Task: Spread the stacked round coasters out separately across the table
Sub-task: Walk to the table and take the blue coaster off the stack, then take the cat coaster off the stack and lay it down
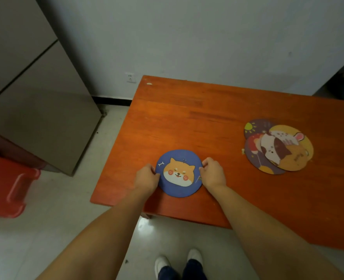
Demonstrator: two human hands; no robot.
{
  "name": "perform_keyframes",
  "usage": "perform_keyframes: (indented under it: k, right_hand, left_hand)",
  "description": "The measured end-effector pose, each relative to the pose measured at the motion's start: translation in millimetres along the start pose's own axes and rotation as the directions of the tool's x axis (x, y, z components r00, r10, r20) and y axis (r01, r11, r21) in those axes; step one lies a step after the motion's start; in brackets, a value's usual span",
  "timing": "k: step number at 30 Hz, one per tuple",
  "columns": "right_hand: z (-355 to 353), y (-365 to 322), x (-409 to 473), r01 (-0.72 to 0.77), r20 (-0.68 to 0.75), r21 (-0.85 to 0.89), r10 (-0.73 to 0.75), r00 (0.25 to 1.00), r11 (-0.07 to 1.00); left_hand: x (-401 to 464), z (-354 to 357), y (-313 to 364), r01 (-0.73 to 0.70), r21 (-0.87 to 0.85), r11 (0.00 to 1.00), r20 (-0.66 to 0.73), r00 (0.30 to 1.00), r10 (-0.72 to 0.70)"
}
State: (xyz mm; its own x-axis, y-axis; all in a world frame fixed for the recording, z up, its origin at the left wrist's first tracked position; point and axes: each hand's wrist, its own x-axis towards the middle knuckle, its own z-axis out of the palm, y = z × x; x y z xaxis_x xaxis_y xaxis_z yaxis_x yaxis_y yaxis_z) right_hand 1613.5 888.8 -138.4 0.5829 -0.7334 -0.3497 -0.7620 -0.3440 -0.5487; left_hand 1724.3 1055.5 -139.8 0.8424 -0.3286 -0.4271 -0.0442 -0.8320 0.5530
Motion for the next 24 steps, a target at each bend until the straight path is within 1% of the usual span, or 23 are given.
perform_keyframes:
  k: [3, 5, 8, 10, 13, 17, 20, 24]
  right_hand:
    - [-2.2, 3.3, -2.8, 0.007, 0.051, -0.067, -0.003, 0.999, 0.998]
    - [-7.5, 4.4, -4.5, -0.007, 0.063, -0.065, 0.011, 0.998, 0.998]
    - [-22.9, 4.6, -5.1, -0.024, 0.042, -0.031, 0.025, 0.999, 0.999]
    - [-39.3, 5.2, -5.7, -0.032, 0.006, -0.013, 0.032, 0.999, 0.999]
    - [-71.3, 12.7, -5.2, -0.038, -0.04, -0.007, 0.037, 0.999, 0.999]
    - [-121.3, 36.6, -2.4, -0.065, -0.077, 0.001, 0.065, 0.995, 0.998]
    - [-156.6, 63.6, 3.6, -0.127, -0.13, 0.036, 0.13, 0.983, 0.991]
    - [-195.3, 107.1, 20.3, -0.184, -0.123, 0.053, 0.189, 0.974, 0.982]
  left_hand:
    - [0.2, 1.4, -0.5, -0.011, 0.034, 0.999, 0.024, 1.0, 0.01]
    - [2.5, 1.8, -0.4, 0.007, 0.013, 1.0, 0.015, 1.0, -0.007]
    - [3.6, -2.4, 5.2, 0.041, -0.054, 0.998, 0.003, 0.999, -0.041]
    - [4.2, -6.9, 14.5, 0.031, -0.079, 0.996, 0.008, 0.999, -0.031]
    - [3.4, -12.1, 41.3, -0.033, -0.102, 0.994, 0.007, 0.999, 0.034]
    - [-5.0, -4.3, 94.8, -0.141, -0.131, 0.981, 0.039, 0.988, 0.147]
    - [-11.8, 15.1, 140.1, -0.249, -0.14, 0.958, 0.007, 0.968, 0.252]
    - [-17.1, 55.7, 196.0, -0.291, -0.163, 0.943, 0.052, 0.952, 0.303]
